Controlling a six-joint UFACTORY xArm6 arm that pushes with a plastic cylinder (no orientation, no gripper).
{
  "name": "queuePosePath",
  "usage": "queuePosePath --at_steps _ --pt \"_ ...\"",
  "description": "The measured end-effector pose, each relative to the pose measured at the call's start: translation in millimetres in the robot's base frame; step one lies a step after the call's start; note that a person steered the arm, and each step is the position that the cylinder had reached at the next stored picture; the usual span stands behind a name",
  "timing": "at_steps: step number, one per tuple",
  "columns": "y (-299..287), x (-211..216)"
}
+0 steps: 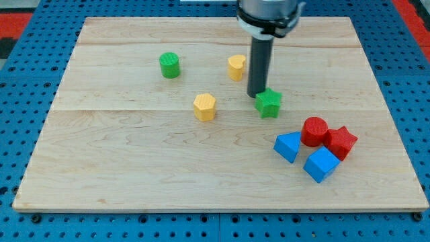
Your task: Place the yellow heart diagonally towards yellow hexagon
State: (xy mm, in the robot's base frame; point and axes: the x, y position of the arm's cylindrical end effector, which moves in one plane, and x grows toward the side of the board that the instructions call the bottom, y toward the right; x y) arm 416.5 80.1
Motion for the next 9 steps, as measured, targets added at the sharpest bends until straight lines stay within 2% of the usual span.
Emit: queuePosePath --at_steps 1,2,3,4,6,8,9 --pt "19 30" --pt "39 35" --pt "29 10" --pt "30 -46" --pt "36 -101" --pt "33 -129" --pt "-4 -123"
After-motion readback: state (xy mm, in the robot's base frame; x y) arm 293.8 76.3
